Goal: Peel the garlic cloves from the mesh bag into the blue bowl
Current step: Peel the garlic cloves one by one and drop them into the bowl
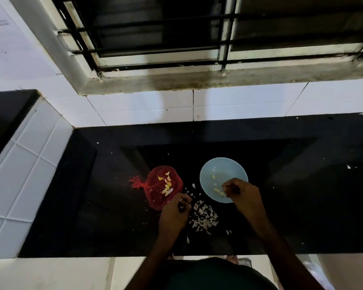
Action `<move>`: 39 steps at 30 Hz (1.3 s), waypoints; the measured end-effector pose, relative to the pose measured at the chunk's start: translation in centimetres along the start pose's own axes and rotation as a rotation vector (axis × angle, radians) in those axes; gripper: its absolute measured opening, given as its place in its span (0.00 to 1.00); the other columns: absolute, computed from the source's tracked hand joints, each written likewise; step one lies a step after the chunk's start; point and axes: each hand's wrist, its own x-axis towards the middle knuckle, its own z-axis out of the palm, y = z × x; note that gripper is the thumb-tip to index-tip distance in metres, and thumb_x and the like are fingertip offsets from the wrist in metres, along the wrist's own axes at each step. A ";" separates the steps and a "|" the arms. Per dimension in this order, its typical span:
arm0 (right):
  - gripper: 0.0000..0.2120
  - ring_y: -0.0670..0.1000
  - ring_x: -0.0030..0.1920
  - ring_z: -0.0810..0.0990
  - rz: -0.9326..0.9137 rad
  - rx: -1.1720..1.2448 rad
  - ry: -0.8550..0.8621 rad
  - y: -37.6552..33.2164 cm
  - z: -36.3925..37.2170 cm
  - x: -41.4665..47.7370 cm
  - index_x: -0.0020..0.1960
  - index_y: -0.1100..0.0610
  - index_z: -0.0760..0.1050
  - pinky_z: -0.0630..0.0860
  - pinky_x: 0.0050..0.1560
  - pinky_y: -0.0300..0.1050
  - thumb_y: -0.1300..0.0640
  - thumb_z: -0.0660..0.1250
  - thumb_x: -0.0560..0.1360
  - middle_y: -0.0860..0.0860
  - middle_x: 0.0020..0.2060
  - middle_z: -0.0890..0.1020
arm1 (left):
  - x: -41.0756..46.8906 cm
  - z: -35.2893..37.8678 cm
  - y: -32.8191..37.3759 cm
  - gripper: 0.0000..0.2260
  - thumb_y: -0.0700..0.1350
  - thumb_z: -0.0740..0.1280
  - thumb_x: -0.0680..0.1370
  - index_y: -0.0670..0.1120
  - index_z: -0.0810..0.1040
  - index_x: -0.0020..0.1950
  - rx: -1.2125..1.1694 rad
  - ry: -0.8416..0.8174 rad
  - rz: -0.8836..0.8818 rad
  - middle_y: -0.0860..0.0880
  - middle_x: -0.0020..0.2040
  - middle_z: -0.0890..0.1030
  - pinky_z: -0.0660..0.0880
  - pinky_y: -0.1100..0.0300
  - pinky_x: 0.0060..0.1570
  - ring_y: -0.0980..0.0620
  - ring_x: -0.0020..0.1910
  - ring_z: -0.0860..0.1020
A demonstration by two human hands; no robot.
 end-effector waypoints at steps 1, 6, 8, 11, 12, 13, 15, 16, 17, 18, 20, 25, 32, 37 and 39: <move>0.05 0.36 0.40 0.82 -0.004 -0.019 -0.016 -0.5 0.4 -0.3 0.42 0.48 0.82 0.78 0.44 0.35 0.55 0.77 0.73 0.41 0.37 0.84 | -0.1 -0.2 -0.4 0.06 0.45 0.71 0.79 0.57 0.80 0.52 -0.012 0.009 -0.015 0.60 0.48 0.83 0.81 0.57 0.49 0.63 0.47 0.81; 0.04 0.44 0.43 0.81 -0.226 -0.220 -0.191 -3.6 5.7 0.0 0.48 0.47 0.79 0.78 0.46 0.44 0.47 0.70 0.77 0.44 0.44 0.83 | -0.4 -2.9 -1.8 0.04 0.55 0.66 0.82 0.58 0.80 0.49 -0.049 0.102 -0.100 0.56 0.46 0.84 0.79 0.56 0.45 0.58 0.44 0.82; 0.03 0.47 0.46 0.81 -0.306 -0.287 -0.267 -5.1 8.3 0.9 0.52 0.45 0.77 0.78 0.47 0.47 0.51 0.68 0.78 0.45 0.46 0.82 | -0.4 -4.1 -2.6 0.04 0.49 0.69 0.81 0.59 0.79 0.48 -0.057 0.124 -0.138 0.57 0.47 0.84 0.77 0.60 0.42 0.60 0.45 0.81; 0.06 0.50 0.50 0.81 -0.355 -0.368 -0.354 -7.4 12.0 2.3 0.54 0.46 0.77 0.78 0.50 0.49 0.53 0.65 0.78 0.46 0.50 0.80 | -0.3 -5.5 -3.9 0.08 0.44 0.71 0.79 0.59 0.80 0.48 -0.062 0.140 -0.168 0.58 0.47 0.84 0.79 0.58 0.45 0.60 0.46 0.82; 0.06 0.51 0.52 0.81 -0.379 -0.408 -0.372 -8.0 13.1 2.7 0.54 0.46 0.77 0.78 0.51 0.48 0.52 0.65 0.77 0.46 0.51 0.80 | -0.3 -5.8 -4.3 0.08 0.43 0.71 0.79 0.58 0.80 0.48 -0.064 0.145 -0.168 0.59 0.46 0.84 0.80 0.57 0.47 0.60 0.46 0.82; 0.07 0.51 0.53 0.81 -0.401 -0.453 -0.384 -8.4 14.1 3.0 0.54 0.47 0.78 0.78 0.51 0.47 0.53 0.66 0.77 0.47 0.52 0.80 | -0.4 -6.0 -4.4 0.08 0.43 0.71 0.79 0.58 0.80 0.48 -0.065 0.150 -0.168 0.59 0.46 0.84 0.79 0.58 0.47 0.61 0.45 0.82; 0.09 0.51 0.56 0.79 -0.441 -0.568 -0.397 -8.7 15.8 3.4 0.58 0.49 0.79 0.76 0.51 0.46 0.53 0.66 0.78 0.47 0.56 0.80 | -0.4 -6.2 -4.6 0.09 0.43 0.70 0.79 0.59 0.80 0.48 -0.076 0.159 -0.159 0.59 0.45 0.84 0.78 0.61 0.47 0.63 0.45 0.82; 0.11 0.52 0.59 0.78 -0.458 -0.627 -0.406 -8.6 16.5 3.7 0.60 0.49 0.79 0.76 0.51 0.46 0.53 0.66 0.78 0.48 0.58 0.79 | -0.4 -6.3 -4.6 0.09 0.43 0.70 0.79 0.59 0.80 0.48 -0.085 0.159 -0.149 0.60 0.45 0.84 0.77 0.63 0.47 0.63 0.45 0.81; 0.13 0.52 0.61 0.76 -0.470 -0.684 -0.422 -8.6 17.1 3.8 0.62 0.49 0.78 0.77 0.53 0.48 0.52 0.66 0.78 0.48 0.60 0.78 | -0.3 -6.3 -4.7 0.09 0.44 0.70 0.80 0.59 0.80 0.48 -0.094 0.164 -0.140 0.60 0.45 0.84 0.76 0.66 0.46 0.64 0.45 0.81; 0.15 0.53 0.63 0.75 -0.466 -0.729 -0.438 -8.4 17.6 3.9 0.65 0.48 0.77 0.78 0.54 0.49 0.51 0.67 0.78 0.48 0.63 0.77 | -0.3 -6.4 -4.7 0.08 0.44 0.70 0.80 0.58 0.80 0.48 -0.091 0.164 -0.131 0.59 0.45 0.84 0.74 0.69 0.45 0.65 0.45 0.81; 0.19 0.54 0.66 0.72 -0.445 -0.768 -0.464 -8.2 18.3 4.0 0.68 0.49 0.75 0.78 0.56 0.52 0.48 0.67 0.78 0.48 0.66 0.74 | 0.0 -6.6 -4.6 0.06 0.44 0.69 0.80 0.56 0.81 0.49 -0.078 0.160 -0.135 0.58 0.46 0.84 0.71 0.73 0.42 0.65 0.44 0.80; 0.14 0.55 0.65 0.72 -0.381 -0.759 -0.456 -7.8 19.2 4.1 0.63 0.52 0.74 0.77 0.53 0.54 0.54 0.65 0.78 0.51 0.63 0.73 | 0.3 -7.1 -4.9 0.07 0.45 0.69 0.80 0.58 0.80 0.47 -0.080 0.152 -0.145 0.60 0.43 0.83 0.70 0.74 0.40 0.67 0.43 0.80; 0.09 0.54 0.62 0.73 -0.375 -0.722 -0.447 -7.4 19.5 4.5 0.57 0.50 0.75 0.76 0.52 0.52 0.55 0.65 0.77 0.51 0.59 0.73 | 1.1 -7.4 -5.5 0.04 0.48 0.69 0.80 0.57 0.80 0.48 -0.064 0.139 -0.150 0.58 0.45 0.84 0.74 0.63 0.42 0.61 0.44 0.81; 0.06 0.50 0.49 0.80 -0.283 -0.448 -0.365 -8.2 19.0 4.2 0.50 0.48 0.75 0.78 0.49 0.49 0.58 0.64 0.75 0.46 0.47 0.81 | 0.9 -7.7 -5.5 0.08 0.47 0.68 0.81 0.60 0.76 0.45 -0.045 0.153 -0.143 0.59 0.43 0.82 0.69 0.68 0.38 0.65 0.43 0.79; 0.04 0.49 0.46 0.80 -0.212 -0.399 -0.367 -8.7 18.2 3.9 0.50 0.48 0.74 0.77 0.46 0.46 0.57 0.65 0.77 0.46 0.45 0.81 | 0.7 -7.7 -5.4 0.08 0.46 0.68 0.81 0.60 0.77 0.46 -0.060 0.145 -0.142 0.59 0.43 0.82 0.69 0.68 0.38 0.65 0.43 0.79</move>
